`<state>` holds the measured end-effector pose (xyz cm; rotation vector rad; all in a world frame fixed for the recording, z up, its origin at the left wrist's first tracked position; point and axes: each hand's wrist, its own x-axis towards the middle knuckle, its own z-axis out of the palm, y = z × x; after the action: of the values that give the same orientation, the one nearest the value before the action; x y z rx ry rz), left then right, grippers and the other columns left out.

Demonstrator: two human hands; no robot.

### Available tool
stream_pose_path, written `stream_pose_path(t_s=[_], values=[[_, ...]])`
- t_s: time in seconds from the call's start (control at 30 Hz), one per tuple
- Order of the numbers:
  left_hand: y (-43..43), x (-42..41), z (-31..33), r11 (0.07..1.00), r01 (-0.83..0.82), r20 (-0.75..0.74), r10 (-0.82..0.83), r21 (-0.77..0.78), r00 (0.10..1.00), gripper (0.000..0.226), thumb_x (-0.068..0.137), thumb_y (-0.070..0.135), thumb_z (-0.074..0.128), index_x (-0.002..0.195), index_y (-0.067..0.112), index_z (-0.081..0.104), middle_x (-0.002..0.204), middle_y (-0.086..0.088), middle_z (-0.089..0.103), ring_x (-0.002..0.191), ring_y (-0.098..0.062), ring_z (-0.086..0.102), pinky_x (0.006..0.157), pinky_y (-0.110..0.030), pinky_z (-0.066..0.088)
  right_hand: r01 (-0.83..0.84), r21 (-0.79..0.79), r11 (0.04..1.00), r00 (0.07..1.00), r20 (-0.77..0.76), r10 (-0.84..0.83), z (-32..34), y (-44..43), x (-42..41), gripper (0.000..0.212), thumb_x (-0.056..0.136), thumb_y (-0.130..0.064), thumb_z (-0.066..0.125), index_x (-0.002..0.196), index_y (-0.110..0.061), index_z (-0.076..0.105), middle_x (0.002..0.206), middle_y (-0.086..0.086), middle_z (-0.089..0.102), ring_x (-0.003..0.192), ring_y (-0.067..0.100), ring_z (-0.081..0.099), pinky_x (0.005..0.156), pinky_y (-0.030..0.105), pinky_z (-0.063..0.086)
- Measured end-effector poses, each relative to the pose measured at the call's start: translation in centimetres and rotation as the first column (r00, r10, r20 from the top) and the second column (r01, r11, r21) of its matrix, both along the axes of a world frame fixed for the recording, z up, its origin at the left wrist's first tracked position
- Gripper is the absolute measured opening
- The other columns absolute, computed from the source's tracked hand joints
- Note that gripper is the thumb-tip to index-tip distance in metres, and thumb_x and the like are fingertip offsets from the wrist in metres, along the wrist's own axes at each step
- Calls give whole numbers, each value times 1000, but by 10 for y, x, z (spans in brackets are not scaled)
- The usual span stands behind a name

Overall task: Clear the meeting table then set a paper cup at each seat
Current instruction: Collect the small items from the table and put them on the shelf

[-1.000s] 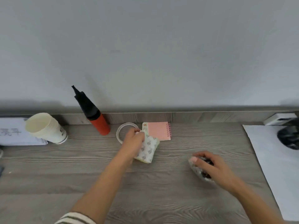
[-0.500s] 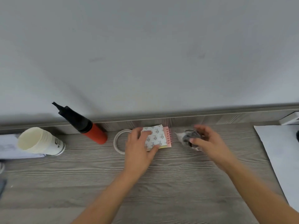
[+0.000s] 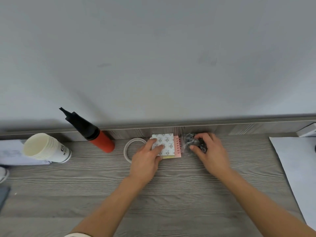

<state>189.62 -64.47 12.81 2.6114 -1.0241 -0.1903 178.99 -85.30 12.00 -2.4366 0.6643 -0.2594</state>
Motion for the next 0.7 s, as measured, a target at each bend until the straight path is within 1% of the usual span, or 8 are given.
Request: stream_pose_path(t_s=[0.13,0.2,0.27,0.37,0.43,0.5,0.6,0.7], values=[[-1,-3,12,995,-4,1,4,97,1000,44,95,30,57,138,27,52,152,2,38,132,-22,46,101,-41,47,-40,18,999,993,-110,42,11,1,-3,41,87,-44,63,123,-25,56,122,2,55,112,23,53,81,37,49],[0,-7,16,992,12,7,-12,124,1000,47,95,31,56,141,27,47,154,1,34,137,-22,38,108,-41,42,-60,22,998,988,-142,62,17,3,-7,49,88,-44,62,132,-25,52,129,4,51,118,25,50,90,38,47],[5,-14,18,996,1,23,-3,87,1000,49,93,29,59,140,24,49,152,-4,36,136,-26,38,111,-42,39,-66,-1,998,992,-109,65,23,6,-14,54,88,-41,63,137,-23,49,133,6,49,122,27,48,96,39,45],[22,-28,17,998,-48,66,49,-29,997,41,88,26,64,129,16,60,135,-8,54,121,-27,54,99,-41,49,-70,-74,995,997,-35,67,33,13,-24,51,88,-36,64,135,-21,52,135,4,49,124,25,46,99,40,44],[41,-38,15,992,-98,56,102,-84,993,34,88,26,63,121,17,65,118,-3,61,106,-22,61,87,-37,54,-95,-109,989,995,4,96,38,23,-28,46,89,-34,64,131,-19,56,135,2,51,126,22,46,99,37,42],[65,-48,11,979,-166,20,170,-118,985,28,87,25,65,113,18,68,106,0,66,94,-21,65,78,-36,55,-134,-129,983,989,52,142,38,34,-30,39,88,-31,66,124,-18,61,129,1,56,122,21,49,94,32,41],[108,-54,5,944,-305,-37,303,-126,952,24,86,25,63,107,16,70,99,-1,69,88,-23,68,75,-34,54,-213,-122,969,972,73,223,35,59,-30,30,86,-26,69,115,-18,67,118,0,63,109,19,58,84,29,42],[155,-41,1,849,-510,-135,494,-139,859,27,88,18,65,113,10,67,106,-7,69,93,-24,67,81,-33,52,-307,-96,947,949,47,312,32,92,-27,27,85,-26,70,112,-20,68,107,-5,65,97,17,63,77,26,44]])
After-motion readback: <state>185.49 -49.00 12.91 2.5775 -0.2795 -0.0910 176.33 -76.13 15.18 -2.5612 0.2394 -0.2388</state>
